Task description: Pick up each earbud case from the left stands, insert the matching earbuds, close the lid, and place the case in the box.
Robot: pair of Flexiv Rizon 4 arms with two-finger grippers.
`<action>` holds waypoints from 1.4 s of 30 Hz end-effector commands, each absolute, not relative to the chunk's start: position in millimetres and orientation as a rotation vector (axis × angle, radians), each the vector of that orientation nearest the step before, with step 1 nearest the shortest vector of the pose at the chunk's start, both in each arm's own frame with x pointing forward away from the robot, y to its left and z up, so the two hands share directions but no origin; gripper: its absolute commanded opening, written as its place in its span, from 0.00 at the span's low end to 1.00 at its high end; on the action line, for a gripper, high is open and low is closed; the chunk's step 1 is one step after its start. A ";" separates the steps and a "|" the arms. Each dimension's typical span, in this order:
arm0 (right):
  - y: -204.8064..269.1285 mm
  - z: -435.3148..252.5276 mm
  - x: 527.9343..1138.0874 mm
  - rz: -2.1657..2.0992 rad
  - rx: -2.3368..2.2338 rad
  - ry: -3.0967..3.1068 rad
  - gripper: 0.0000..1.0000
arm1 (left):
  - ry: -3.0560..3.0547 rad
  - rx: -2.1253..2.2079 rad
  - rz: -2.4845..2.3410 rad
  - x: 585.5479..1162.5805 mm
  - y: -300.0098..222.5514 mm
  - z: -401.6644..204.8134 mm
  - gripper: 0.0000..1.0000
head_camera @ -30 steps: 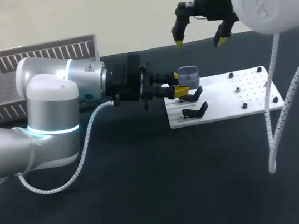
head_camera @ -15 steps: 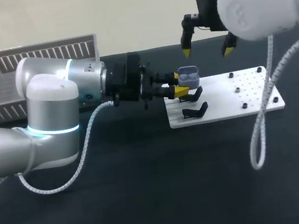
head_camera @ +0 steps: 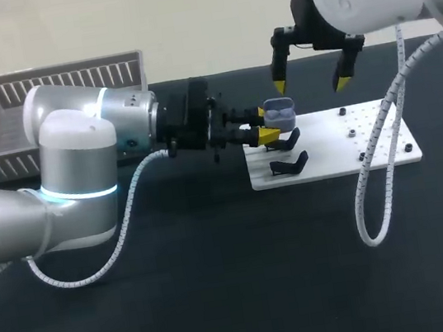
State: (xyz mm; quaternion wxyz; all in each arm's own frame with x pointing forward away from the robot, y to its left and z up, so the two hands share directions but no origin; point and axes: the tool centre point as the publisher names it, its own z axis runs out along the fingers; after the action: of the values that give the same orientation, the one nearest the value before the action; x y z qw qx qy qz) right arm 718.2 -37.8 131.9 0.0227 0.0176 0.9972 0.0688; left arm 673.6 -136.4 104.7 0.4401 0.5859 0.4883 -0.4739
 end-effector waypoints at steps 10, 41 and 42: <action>-30.7 143.9 687.6 0.228 -0.002 3.083 1.00 | 1.211 1.453 -1.175 673.1 -136.3 103.9 0.00; -53.9 238.8 629.1 0.407 -0.247 2.489 1.00 | 1.304 1.296 -1.124 658.0 -109.3 124.7 0.00; -54.6 241.4 627.8 0.417 -0.243 2.474 1.00 | 1.323 1.289 -1.094 655.3 -104.3 128.4 0.00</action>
State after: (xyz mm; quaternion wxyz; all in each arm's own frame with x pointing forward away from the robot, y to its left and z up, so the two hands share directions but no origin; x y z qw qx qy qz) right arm 646.5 -44.7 240.2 0.1894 -0.1098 0.9655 0.1410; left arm 682.4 -123.0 118.4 0.4484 0.5495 0.5139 -0.4826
